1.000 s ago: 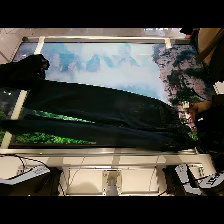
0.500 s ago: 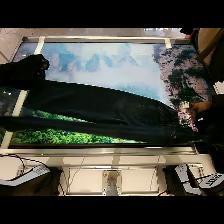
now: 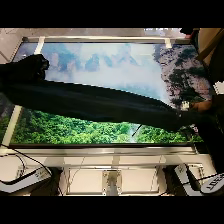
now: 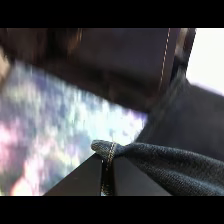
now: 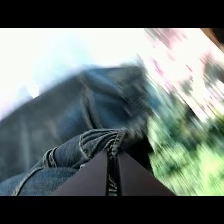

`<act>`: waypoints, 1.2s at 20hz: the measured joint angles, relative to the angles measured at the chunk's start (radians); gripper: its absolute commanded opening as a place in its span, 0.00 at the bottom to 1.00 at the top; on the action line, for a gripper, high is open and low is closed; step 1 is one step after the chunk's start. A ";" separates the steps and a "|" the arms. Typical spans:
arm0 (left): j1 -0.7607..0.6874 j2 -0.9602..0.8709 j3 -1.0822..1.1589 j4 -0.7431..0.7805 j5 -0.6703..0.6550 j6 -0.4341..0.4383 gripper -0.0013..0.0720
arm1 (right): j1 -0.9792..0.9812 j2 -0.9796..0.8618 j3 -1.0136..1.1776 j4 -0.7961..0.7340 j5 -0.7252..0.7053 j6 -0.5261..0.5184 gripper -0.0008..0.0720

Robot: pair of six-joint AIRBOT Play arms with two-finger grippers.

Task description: Fold the clothes and pants, and hang the long-sleeved shirts on hangers.

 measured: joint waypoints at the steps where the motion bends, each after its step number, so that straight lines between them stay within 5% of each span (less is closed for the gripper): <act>1: -0.030 -0.026 0.029 0.051 0.010 -0.045 0.04 | 0.050 -0.008 0.002 0.013 -0.053 0.003 0.08; 10: -0.197 -0.285 0.130 0.353 -0.019 -0.263 0.04 | 0.439 -0.251 0.004 -0.026 -0.453 0.155 0.08; 19: -0.218 -0.375 0.138 0.436 0.093 -0.473 0.05 | 0.504 -0.374 0.004 -0.170 -0.573 0.319 0.11; 20: -0.220 -0.377 0.138 0.438 0.108 -0.491 0.15 | 0.505 -0.376 0.004 -0.179 -0.575 0.324 0.33; 21: -0.223 -0.378 0.138 0.441 0.112 -0.506 0.67 | 0.505 -0.377 0.004 -0.185 -0.576 0.324 0.55; 22: -0.225 -0.377 0.138 0.443 0.117 -0.519 1.00 | 0.506 -0.377 0.005 -0.189 -0.574 0.324 0.58; 24: -0.225 -0.361 0.138 0.445 0.103 -0.535 0.98 | 0.506 -0.372 0.012 -0.191 -0.548 0.316 0.58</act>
